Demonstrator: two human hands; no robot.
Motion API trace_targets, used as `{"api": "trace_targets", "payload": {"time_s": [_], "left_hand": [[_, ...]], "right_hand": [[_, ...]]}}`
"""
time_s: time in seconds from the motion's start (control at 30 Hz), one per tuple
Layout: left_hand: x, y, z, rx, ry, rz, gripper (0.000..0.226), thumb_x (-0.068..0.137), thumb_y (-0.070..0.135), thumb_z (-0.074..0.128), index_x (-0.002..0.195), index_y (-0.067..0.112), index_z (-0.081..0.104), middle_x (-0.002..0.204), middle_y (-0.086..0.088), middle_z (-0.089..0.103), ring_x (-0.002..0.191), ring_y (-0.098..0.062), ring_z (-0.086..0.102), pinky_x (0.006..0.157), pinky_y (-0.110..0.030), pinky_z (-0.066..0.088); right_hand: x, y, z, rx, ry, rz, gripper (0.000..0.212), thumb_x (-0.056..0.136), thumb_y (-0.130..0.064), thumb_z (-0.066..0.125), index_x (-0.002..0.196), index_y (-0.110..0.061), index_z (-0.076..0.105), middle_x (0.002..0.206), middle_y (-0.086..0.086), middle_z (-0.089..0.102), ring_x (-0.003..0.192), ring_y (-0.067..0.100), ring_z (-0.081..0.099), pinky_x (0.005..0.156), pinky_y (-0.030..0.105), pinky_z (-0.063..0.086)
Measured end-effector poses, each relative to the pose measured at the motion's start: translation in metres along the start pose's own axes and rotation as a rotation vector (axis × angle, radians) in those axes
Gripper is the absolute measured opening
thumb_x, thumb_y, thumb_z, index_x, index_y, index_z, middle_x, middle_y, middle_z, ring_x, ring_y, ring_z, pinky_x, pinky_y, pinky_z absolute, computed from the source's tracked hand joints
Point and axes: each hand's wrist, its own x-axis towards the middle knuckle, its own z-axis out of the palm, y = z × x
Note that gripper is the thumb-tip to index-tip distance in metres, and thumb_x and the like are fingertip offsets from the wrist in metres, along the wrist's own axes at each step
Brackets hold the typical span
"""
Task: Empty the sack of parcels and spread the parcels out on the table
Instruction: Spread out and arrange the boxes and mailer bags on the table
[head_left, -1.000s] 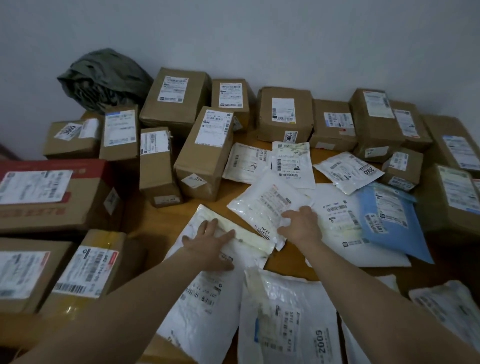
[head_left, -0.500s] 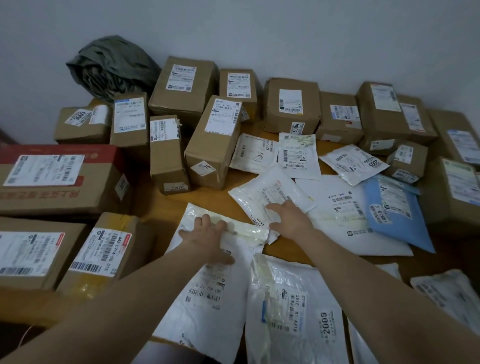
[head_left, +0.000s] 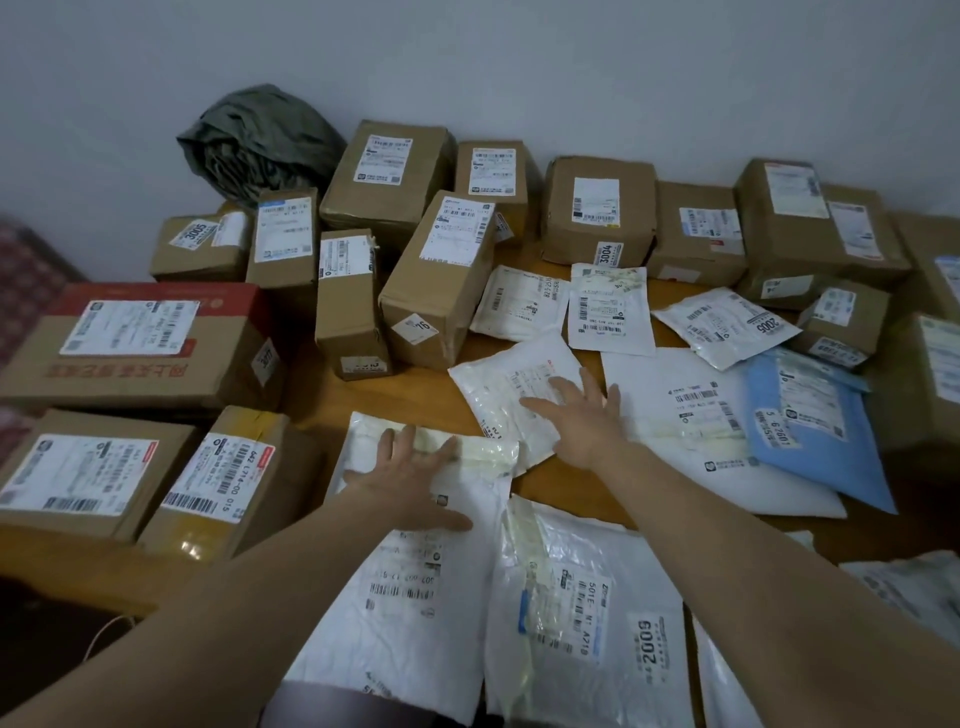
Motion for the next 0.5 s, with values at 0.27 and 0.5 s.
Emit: {"api": "trace_targets", "payload": {"time_s": [0.27,0.5], "left_hand": [[-0.004,-0.012,0.013,0.006,-0.067,-0.062,0.115,0.062,0.076,0.065,0.144,0.051,-0.012,0.156,-0.002,-0.027,0.144,-0.03,-0.023,0.106,-0.072,0.017],[-0.001,-0.012,0.013,-0.015,-0.092,-0.071,0.114,0.063,0.073,0.067,0.144,0.051,-0.01,0.155,-0.004,-0.027,0.143,-0.031,-0.026,0.106,-0.071,0.017]], "right_hand": [[0.004,0.0,0.015,0.025,-0.044,0.109,0.067,0.091,-0.046,0.053,0.144,-0.048,0.013,0.142,0.007,0.03,0.131,0.031,0.028,0.104,0.049,0.036],[0.012,-0.013,0.016,0.215,-0.041,0.089,0.058,0.096,-0.031,0.049,0.147,-0.037,0.022,0.143,0.012,0.017,0.124,0.031,0.037,0.107,0.038,0.037]]}}
